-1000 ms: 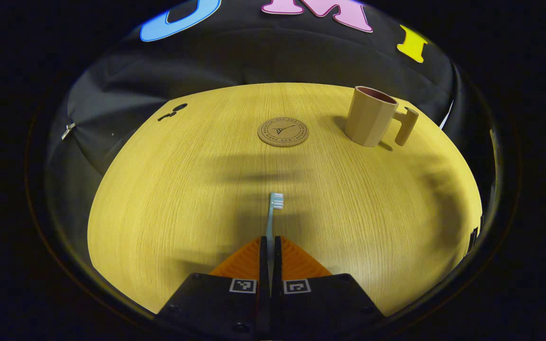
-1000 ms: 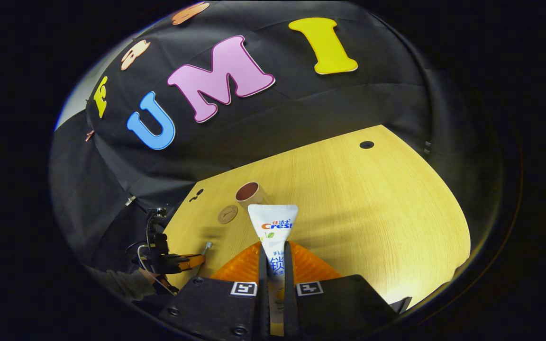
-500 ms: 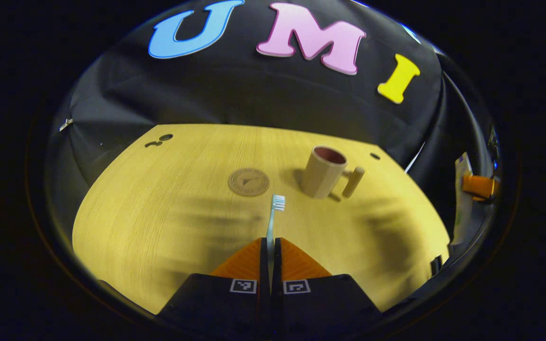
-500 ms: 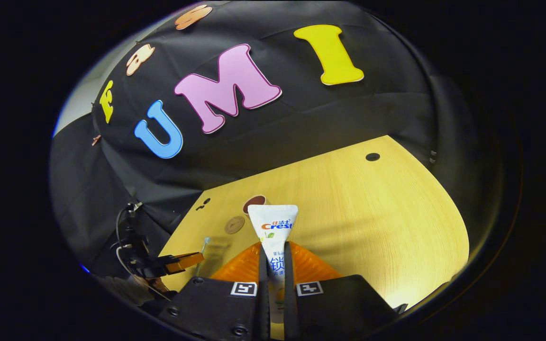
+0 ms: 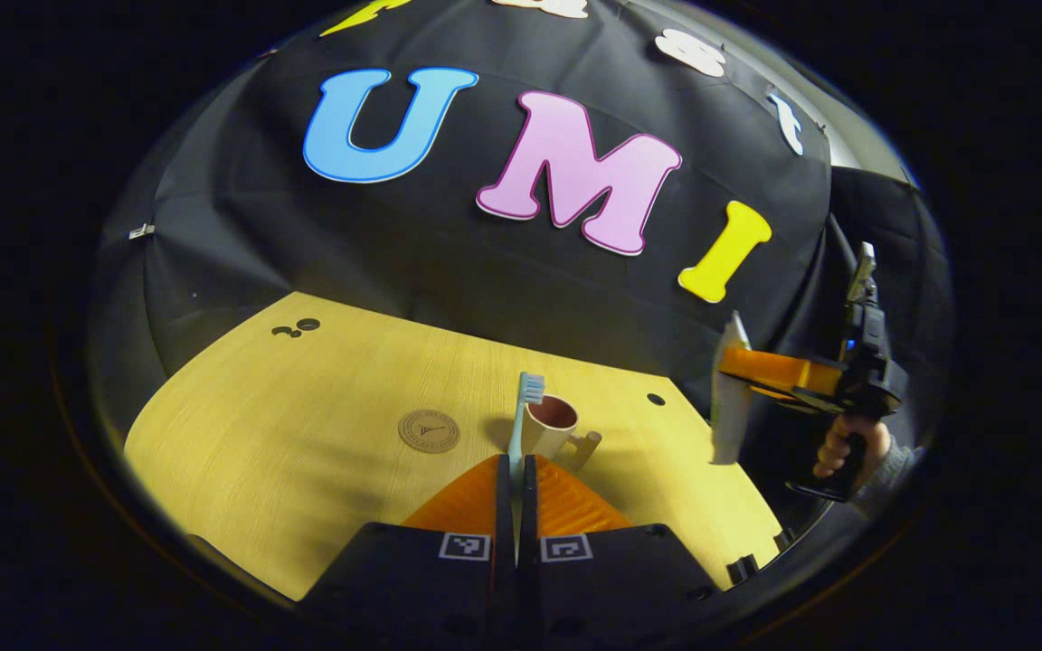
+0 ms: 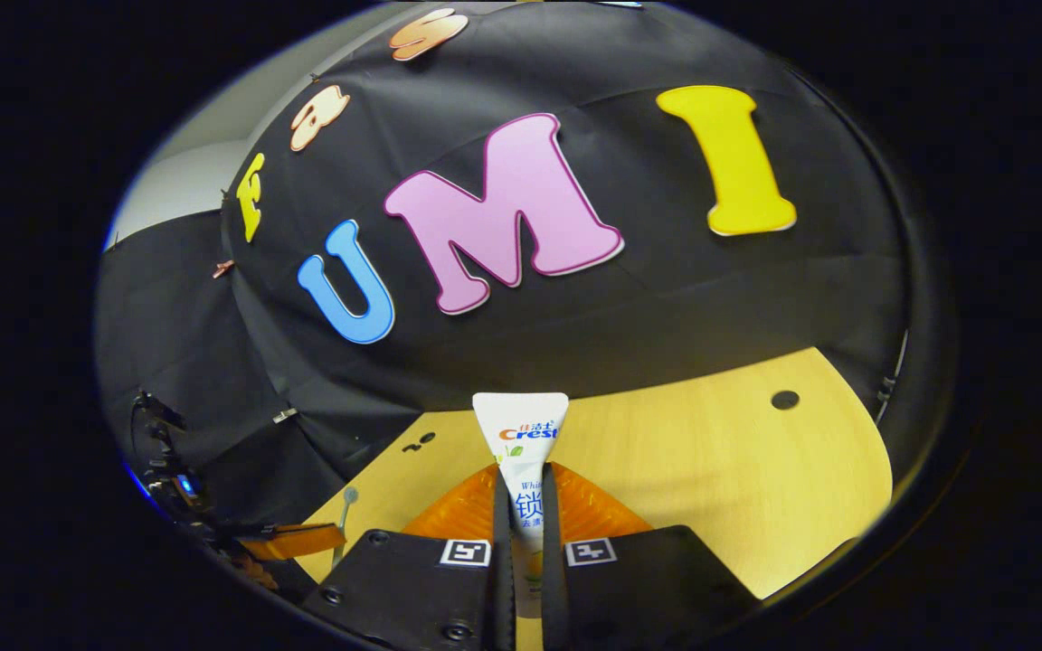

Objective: Put the toothbrush and toothpaste on the desktop into the cup, then pick up the cup and place it on the coaster on the desktop.

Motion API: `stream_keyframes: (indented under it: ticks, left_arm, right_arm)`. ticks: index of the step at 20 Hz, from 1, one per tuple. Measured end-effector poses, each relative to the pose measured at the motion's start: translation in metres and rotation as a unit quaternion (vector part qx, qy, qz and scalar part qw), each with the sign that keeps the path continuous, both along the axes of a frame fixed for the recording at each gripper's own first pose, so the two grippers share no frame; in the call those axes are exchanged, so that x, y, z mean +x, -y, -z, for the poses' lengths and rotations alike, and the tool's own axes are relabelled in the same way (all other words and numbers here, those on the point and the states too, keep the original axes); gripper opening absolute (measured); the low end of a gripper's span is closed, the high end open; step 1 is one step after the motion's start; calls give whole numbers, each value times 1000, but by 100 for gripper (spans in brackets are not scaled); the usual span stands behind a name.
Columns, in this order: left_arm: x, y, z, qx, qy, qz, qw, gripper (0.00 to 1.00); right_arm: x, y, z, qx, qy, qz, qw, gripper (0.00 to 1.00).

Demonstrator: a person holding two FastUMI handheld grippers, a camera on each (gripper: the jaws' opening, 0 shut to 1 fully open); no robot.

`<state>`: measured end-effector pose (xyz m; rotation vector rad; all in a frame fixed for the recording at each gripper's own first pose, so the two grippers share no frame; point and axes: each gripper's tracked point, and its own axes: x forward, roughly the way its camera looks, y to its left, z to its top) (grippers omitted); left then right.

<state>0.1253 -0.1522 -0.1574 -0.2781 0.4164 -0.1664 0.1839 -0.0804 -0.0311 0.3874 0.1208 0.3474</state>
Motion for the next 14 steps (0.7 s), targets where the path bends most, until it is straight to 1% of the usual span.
stream_keyframes:
  ticks: [4, 6, 10, 14]
  left_arm:
    - [-11, 3, -7, -1, 8, -3, 1000, 6]
    - [-15, 0, -6, -8, 9, -14, 1000, 6]
    - [-20, 4, -7, -31, 2, -23, 999, 6]
    - [-21, 7, 1, -26, -8, -32, 999, 6]
  right_arm:
    - [58, -29, -20, 1, 39, -18, 999, 15]
    - [89, -43, -17, 5, 47, -20, 999, 15]
    - [137, -64, 17, -17, 38, -23, 999, 15]
    - [163, -79, 58, -48, 19, -28, 998, 15]
